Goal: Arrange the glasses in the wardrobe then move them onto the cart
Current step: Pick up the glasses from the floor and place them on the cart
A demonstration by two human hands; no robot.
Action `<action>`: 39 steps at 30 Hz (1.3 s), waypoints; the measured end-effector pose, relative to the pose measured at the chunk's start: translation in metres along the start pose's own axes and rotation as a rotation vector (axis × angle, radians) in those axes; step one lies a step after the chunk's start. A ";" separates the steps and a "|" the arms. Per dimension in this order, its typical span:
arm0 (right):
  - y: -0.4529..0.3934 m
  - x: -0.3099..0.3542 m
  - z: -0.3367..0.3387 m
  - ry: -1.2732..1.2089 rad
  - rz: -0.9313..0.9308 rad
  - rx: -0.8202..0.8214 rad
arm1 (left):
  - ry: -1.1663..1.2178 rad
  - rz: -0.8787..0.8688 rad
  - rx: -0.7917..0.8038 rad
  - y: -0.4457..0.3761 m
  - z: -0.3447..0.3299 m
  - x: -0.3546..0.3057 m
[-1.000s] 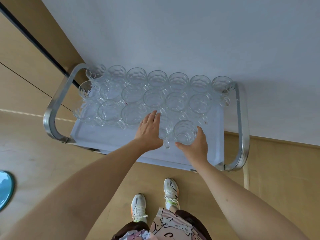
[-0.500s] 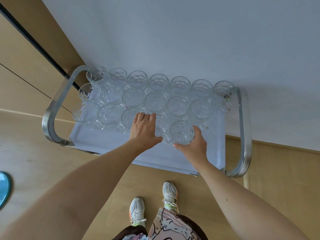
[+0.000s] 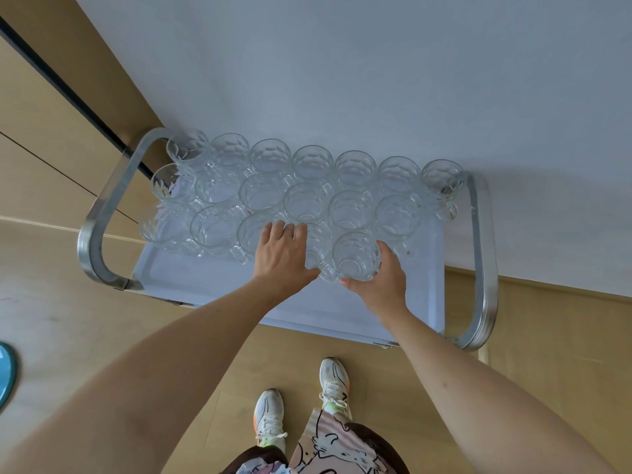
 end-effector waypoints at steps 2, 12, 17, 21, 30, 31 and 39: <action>0.002 0.000 0.000 0.007 -0.006 0.005 | 0.013 0.007 0.008 0.001 -0.001 0.000; 0.019 0.007 0.006 0.059 -0.036 0.023 | 0.016 -0.021 0.122 0.003 0.010 -0.005; 0.038 0.022 0.031 0.082 -0.041 -0.073 | 0.047 -0.100 0.057 -0.001 0.046 -0.015; 0.062 0.042 0.051 0.067 -0.020 -0.165 | 0.072 -0.193 -0.001 0.005 0.079 -0.032; 0.139 0.080 0.079 0.219 0.027 -0.353 | 0.089 -0.455 -0.070 0.052 0.128 -0.081; 0.149 0.082 0.082 0.245 0.021 -0.370 | 0.084 -0.487 -0.076 0.058 0.132 -0.087; 0.228 0.061 0.117 0.297 -0.141 -0.482 | 0.037 -0.722 -0.123 0.114 0.158 -0.152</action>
Point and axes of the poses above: each hand's wrist, its own y-axis away from the middle knuckle, its own z-axis out of the back of the hand, x = y × z, the point moved 8 cm from there along -y, towards the middle knuckle, and after that the axes turned 7 degrees about x, right-handed, at the moved point
